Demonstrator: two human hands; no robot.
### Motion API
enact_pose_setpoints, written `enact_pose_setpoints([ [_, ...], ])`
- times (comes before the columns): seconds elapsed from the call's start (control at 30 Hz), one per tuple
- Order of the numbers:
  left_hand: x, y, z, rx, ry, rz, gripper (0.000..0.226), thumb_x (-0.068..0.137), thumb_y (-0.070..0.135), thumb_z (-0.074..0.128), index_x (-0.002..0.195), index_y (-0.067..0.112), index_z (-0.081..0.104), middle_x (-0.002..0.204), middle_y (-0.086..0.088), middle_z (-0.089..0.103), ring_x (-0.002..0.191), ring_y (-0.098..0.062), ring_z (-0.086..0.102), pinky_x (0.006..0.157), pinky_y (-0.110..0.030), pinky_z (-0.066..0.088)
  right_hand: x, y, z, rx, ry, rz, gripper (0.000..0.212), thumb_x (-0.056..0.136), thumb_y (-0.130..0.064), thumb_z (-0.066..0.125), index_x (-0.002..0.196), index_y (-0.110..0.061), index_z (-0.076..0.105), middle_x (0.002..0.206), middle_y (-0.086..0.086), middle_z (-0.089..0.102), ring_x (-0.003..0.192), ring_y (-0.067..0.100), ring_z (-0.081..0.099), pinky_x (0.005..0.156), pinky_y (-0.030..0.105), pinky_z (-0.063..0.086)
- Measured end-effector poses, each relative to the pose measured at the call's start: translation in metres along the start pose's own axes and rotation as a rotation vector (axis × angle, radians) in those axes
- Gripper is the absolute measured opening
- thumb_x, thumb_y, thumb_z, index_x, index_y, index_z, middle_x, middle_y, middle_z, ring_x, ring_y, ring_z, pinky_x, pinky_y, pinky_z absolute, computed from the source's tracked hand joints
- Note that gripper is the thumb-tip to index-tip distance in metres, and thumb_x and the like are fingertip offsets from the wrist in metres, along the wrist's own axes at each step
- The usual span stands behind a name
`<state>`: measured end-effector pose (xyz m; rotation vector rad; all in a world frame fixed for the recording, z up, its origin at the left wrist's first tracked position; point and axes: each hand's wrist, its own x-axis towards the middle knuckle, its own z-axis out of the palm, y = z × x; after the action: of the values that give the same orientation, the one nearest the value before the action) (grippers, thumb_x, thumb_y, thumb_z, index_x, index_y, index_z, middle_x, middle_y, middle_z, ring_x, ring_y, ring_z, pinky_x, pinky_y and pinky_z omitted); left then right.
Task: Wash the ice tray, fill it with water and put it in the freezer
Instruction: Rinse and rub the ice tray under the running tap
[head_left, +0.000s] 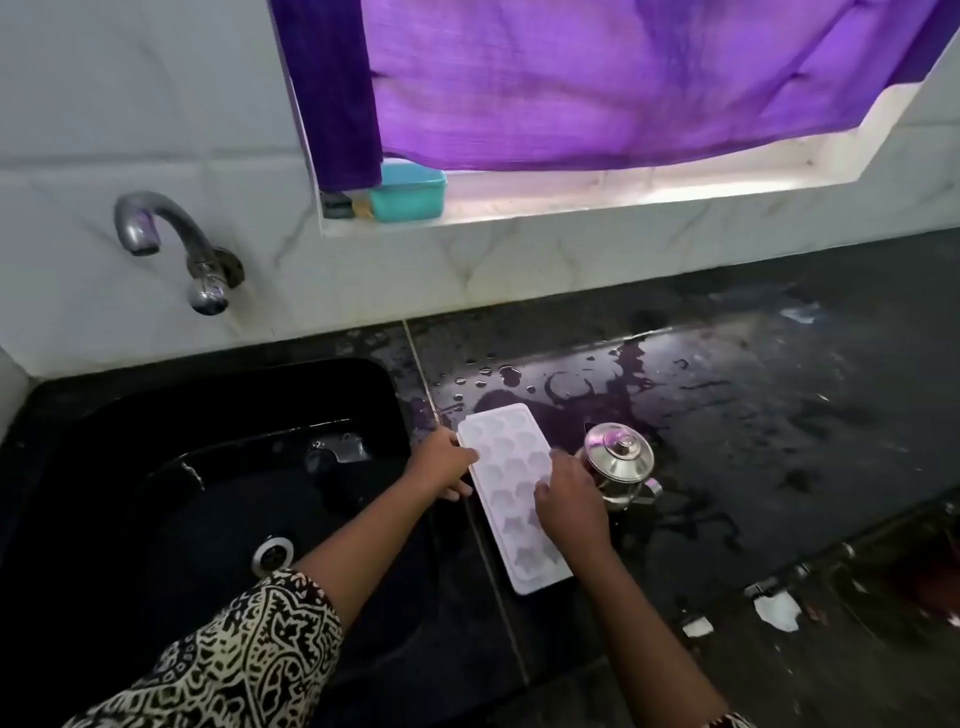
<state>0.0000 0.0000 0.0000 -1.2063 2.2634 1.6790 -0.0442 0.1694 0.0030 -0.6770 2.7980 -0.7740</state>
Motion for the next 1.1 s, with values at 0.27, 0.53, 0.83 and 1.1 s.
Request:
enact_pose_setpoints([
  [0.27,-0.018,-0.007,0.015,-0.110,-0.007,-0.040,0.008,0.095,0.011,0.055,0.089,0.012,0.050,0.092,-0.008,0.062,0.074,-0.020,0.062,0.060,-0.032,0.055,0.011,-0.004,0.014,-0.095,-0.024,-0.003,0.037,0.087,-0.012,0.050,0.122,-0.005,0.048,0.121,0.014,0.054,0.113,0.032,0.048,0.092,0.036,0.038],
  [0.53,-0.026,-0.029,-0.016,-0.440,0.138,-0.016,0.006,0.101,0.014,0.047,0.103,0.012,0.042,0.115,-0.011,0.059,0.090,-0.022,0.064,0.056,-0.034,0.055,0.016,-0.018,0.000,0.185,-0.040,-0.076,0.050,0.090,-0.021,0.054,0.138,-0.011,0.043,0.134,0.007,0.053,0.123,0.030,0.045,0.101,0.036,0.033],
  [0.83,-0.057,-0.039,-0.096,-0.902,0.488,0.083,0.019,0.101,0.012,0.050,0.118,0.008,0.042,0.115,-0.010,0.061,0.094,-0.025,0.066,0.061,-0.033,0.053,0.013,-0.081,0.011,0.957,-0.230,0.063,0.041,0.093,-0.028,0.057,0.131,-0.017,0.045,0.110,-0.004,0.062,0.104,0.015,0.062,0.081,0.026,0.050],
  [1.1,-0.092,-0.072,-0.153,-1.226,0.529,0.199,0.013,0.095,0.007,0.057,0.107,0.010,0.054,0.101,-0.007,0.069,0.078,-0.018,0.073,0.060,-0.026,0.059,0.014,-0.180,0.046,1.368,-0.514,0.122,0.031,0.099,-0.034,0.042,0.125,-0.018,0.051,0.120,0.007,0.065,0.105,0.026,0.064,0.090,0.047,0.052],
])
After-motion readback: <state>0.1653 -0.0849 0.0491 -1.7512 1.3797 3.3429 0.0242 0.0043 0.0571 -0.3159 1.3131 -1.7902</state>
